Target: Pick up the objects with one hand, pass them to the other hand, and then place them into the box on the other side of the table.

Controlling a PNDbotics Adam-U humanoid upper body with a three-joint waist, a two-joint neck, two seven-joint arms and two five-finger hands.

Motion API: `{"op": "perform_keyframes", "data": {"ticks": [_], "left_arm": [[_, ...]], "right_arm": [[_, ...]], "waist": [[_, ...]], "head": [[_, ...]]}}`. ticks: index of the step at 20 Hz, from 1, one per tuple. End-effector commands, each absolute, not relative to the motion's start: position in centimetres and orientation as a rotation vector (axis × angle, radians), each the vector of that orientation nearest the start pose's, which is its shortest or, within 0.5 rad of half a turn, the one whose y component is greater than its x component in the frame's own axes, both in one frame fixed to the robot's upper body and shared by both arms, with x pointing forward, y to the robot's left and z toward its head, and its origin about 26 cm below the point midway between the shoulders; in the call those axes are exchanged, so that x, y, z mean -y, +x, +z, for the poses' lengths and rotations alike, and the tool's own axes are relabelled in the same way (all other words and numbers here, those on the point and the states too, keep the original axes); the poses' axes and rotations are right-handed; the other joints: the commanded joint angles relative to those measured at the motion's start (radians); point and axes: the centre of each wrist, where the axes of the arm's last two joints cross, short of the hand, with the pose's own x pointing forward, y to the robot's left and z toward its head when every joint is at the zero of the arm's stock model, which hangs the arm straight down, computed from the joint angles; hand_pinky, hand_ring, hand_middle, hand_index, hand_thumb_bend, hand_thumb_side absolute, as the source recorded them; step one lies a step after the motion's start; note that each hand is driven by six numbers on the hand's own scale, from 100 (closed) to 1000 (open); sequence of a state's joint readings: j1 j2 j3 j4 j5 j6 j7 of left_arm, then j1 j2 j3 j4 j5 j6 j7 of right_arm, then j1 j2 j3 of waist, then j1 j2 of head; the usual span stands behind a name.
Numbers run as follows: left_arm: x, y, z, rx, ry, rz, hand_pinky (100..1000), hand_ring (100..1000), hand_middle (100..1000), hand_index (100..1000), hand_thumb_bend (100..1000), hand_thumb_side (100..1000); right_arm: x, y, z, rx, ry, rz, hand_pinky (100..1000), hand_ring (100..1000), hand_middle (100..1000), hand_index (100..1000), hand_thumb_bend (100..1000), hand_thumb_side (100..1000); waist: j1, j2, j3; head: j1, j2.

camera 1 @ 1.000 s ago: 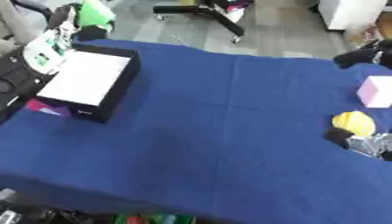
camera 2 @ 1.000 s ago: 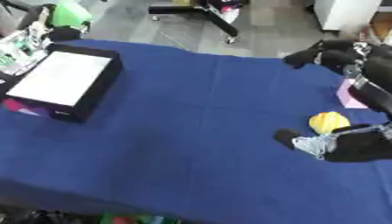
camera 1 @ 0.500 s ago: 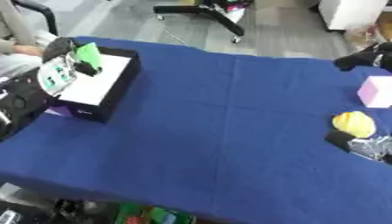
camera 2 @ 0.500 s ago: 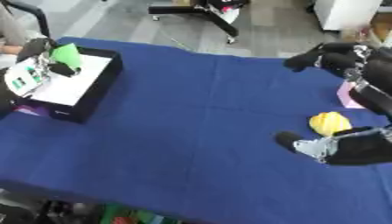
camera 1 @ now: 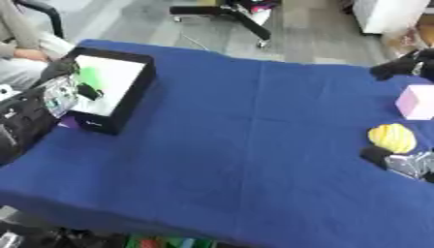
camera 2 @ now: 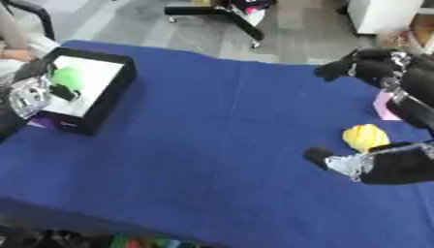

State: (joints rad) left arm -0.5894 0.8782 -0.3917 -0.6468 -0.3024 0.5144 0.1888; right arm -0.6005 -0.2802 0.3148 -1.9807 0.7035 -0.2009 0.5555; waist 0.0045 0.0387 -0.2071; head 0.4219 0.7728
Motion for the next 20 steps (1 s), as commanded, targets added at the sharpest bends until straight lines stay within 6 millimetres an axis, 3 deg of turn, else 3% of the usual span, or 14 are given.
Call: {"op": "perform_keyframes", "data": {"ticks": [1, 2, 4, 6, 12, 16, 20], "left_arm": [[-53.2, 35.7, 9.8, 0.514, 1.418, -0.517, 786, 853, 849, 945, 685, 436], [-53.2, 35.6, 9.9, 0.512, 1.437, -0.517, 808, 892, 887, 962, 825, 574], [-53.4, 35.6, 10.1, 0.512, 1.482, -0.516, 824, 925, 919, 978, 943, 672], [-53.6, 35.6, 10.4, 0.514, 1.530, -0.514, 839, 948, 945, 991, 1000, 733], [-53.6, 35.9, 11.8, 0.554, 1.662, -0.511, 847, 951, 948, 995, 1000, 854], [-53.5, 36.2, 13.5, 0.602, 1.739, -0.502, 855, 945, 944, 991, 1000, 811], [-53.0, 36.7, 16.6, 0.712, 1.825, -0.481, 868, 925, 925, 981, 1000, 761]], "right_arm": [[14.6, 29.9, 25.8, -2.639, 0.628, -2.048, 777, 788, 697, 848, 530, 463], [14.6, 29.9, 25.8, -2.639, 0.628, -2.049, 777, 788, 697, 847, 530, 462], [14.6, 29.9, 25.8, -2.638, 0.630, -2.051, 777, 788, 696, 847, 531, 462], [14.7, 29.9, 25.8, -2.638, 0.633, -2.051, 777, 788, 696, 847, 533, 461], [14.7, 29.9, 25.8, -2.635, 0.639, -2.055, 778, 788, 696, 848, 536, 460], [14.8, 29.9, 25.7, -2.632, 0.647, -2.059, 779, 787, 696, 849, 535, 461], [14.9, 30.0, 25.7, -2.630, 0.658, -2.062, 779, 787, 696, 849, 536, 461]], "waist": [[0.003, -0.012, 0.002], [0.003, -0.012, 0.002], [0.003, -0.012, 0.003], [0.003, -0.012, 0.004], [0.002, -0.013, 0.008], [0.000, -0.014, 0.011], [-0.003, -0.014, 0.016]], "head": [[0.003, -0.003], [0.003, -0.003], [0.004, -0.003], [0.004, -0.003], [0.003, -0.003], [-0.001, -0.003], [-0.012, -0.003]]}}
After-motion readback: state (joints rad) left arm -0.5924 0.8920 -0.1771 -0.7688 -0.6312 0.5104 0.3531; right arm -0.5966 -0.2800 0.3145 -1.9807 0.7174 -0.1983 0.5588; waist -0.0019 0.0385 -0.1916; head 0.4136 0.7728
